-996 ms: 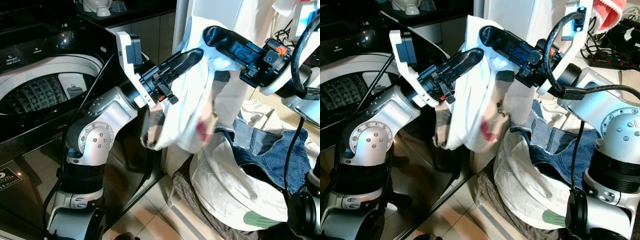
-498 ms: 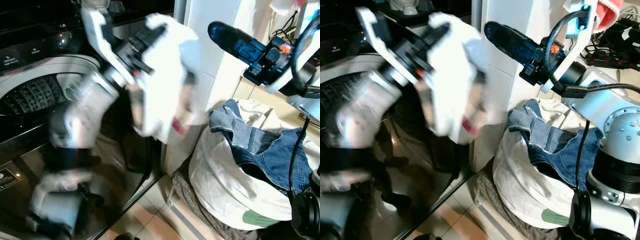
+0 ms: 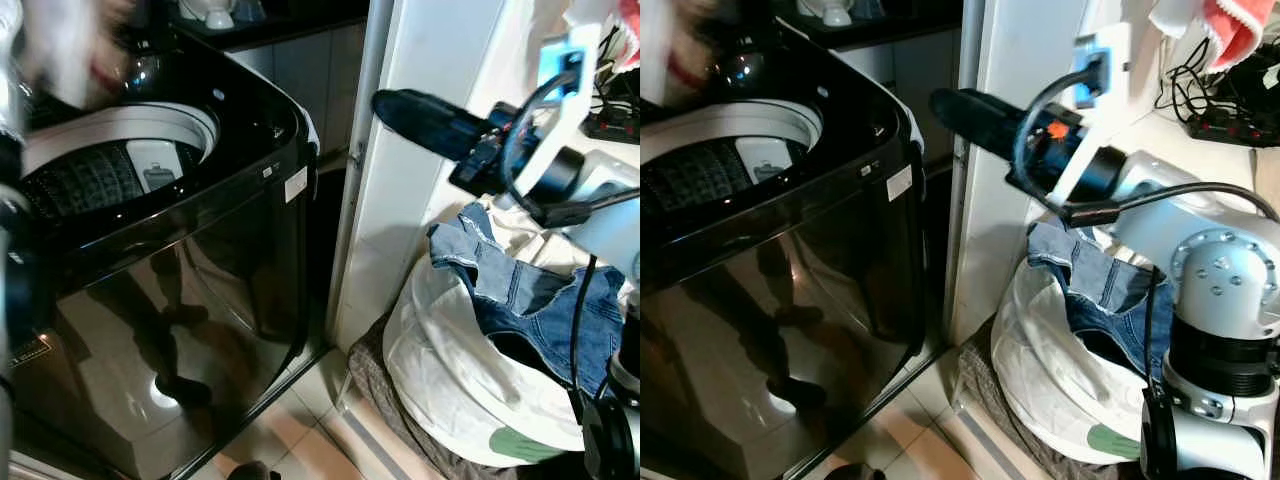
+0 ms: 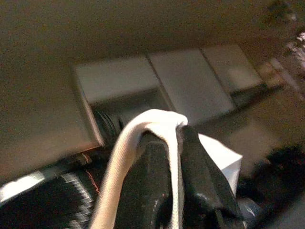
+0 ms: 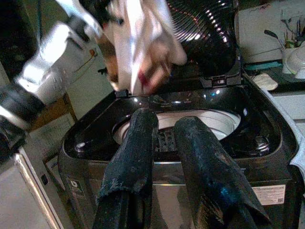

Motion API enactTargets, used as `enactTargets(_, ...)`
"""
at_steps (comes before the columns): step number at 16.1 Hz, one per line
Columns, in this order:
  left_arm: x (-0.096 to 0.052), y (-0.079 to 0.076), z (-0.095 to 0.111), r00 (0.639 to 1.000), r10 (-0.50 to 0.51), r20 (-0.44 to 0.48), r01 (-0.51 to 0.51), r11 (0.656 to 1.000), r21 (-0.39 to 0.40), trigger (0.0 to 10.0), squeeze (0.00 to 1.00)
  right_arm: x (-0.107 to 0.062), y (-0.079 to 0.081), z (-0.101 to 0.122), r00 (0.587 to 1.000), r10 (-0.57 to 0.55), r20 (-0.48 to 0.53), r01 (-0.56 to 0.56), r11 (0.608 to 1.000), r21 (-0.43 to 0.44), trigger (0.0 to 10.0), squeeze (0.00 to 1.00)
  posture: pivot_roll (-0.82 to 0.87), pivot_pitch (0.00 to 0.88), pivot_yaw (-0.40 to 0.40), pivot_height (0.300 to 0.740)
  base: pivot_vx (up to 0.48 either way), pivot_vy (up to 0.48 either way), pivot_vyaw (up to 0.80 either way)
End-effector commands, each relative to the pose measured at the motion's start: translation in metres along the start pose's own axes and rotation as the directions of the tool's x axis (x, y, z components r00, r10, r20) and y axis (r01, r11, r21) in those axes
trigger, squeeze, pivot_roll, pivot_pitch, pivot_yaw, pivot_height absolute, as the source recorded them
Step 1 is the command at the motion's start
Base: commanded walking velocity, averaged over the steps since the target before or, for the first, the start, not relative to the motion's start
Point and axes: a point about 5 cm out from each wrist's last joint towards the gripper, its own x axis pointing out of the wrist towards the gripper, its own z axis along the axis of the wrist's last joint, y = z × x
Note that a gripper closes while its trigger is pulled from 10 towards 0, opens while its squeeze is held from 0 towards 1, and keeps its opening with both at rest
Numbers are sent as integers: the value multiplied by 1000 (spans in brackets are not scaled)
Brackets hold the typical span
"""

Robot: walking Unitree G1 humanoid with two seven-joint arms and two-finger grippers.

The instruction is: Clothes washing

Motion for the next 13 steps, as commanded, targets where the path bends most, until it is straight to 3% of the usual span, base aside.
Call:
enactTargets(1, 0, -26, -21, 975, -151, -162, 146, 988, -40, 275, 0, 4, 8, -6, 999, 21, -36, -22, 999, -33, 10000, 0, -30, 0, 8, 740, 0, 0, 0)
enactTargets(2, -8, -44, -43, 933, -225, -280, 221, 974, -46, 10000, 0, 7, 10, -13, 998, 19, -60, -21, 999, -33, 10000, 0, -34, 0, 11, 740, 0, 0, 0)
enactTargets(3, -20, -62, -62, 881, -301, -364, 289, 953, -89, 10000, 0, 9, 11, -19, 996, 15, -83, -17, 999, -30, 10000, 0, -37, 0, 11, 740, 0, 0, 0)
enactTargets(4, -34, -79, -80, 804, -394, -445, 401, 912, -83, 10000, 0, 12, 13, -26, 994, 10, -112, -13, 999, -30, 10000, 0, -39, 0, 12, 740, 0, 0, 0)
enactTargets(5, -54, -93, -104, 703, -419, -575, 455, 886, -89, 10000, 0, 15, 17, -37, 987, 6, -160, -12, 999, -32, 10000, 0, -43, 0, 14, 740, 0, 0, 0)
enactTargets(6, -59, -95, -109, 676, -425, -602, 468, 879, -95, 10000, 0, 15, 17, -41, 984, 4, -177, -11, 999, -37, 10000, 0, -43, 0, 14, 740, 0, 0, 0)
enactTargets(7, -70, -96, -121, 593, -435, -677, 507, 855, -106, 10000, 0, 15, 19, -47, 978, 3, -207, -12, 999, -44, 10000, 0, -43, 0, 13, 740, 0, 0, 0)
enactTargets(8, -78, -95, -128, 528, -446, -723, 558, 824, -101, 10000, 1000, 14, 21, -51, 973, 8, -232, -20, 999, -49, 10000, 0, -41, 0, 13, 740, 0, 0, 0)
enactTargets(9, -82, -93, -131, 491, -453, -745, 585, 805, -103, 10000, 1000, 13, 21, -55, 967, 6, -254, -21, 998, -56, 10000, 0, -38, 0, 10, 740, 0, 0, 0)
enactTargets(10, -82, -91, -132, 481, -451, -752, 590, 801, -103, 10000, 1000, 13, 20, -56, 965, 2, -261, -18, 998, -60, 10000, 0, -37, 0, 8, 740, 0, 0, 0)
enactTargets(13, -77, -79, -129, 486, -423, -765, 595, 801, -65, 10000, 1000, 12, 16, -59, 960, -24, -280, 4, 998, -70, 10000, 0, -29, 0, -1, 740, 0, 0, 0)
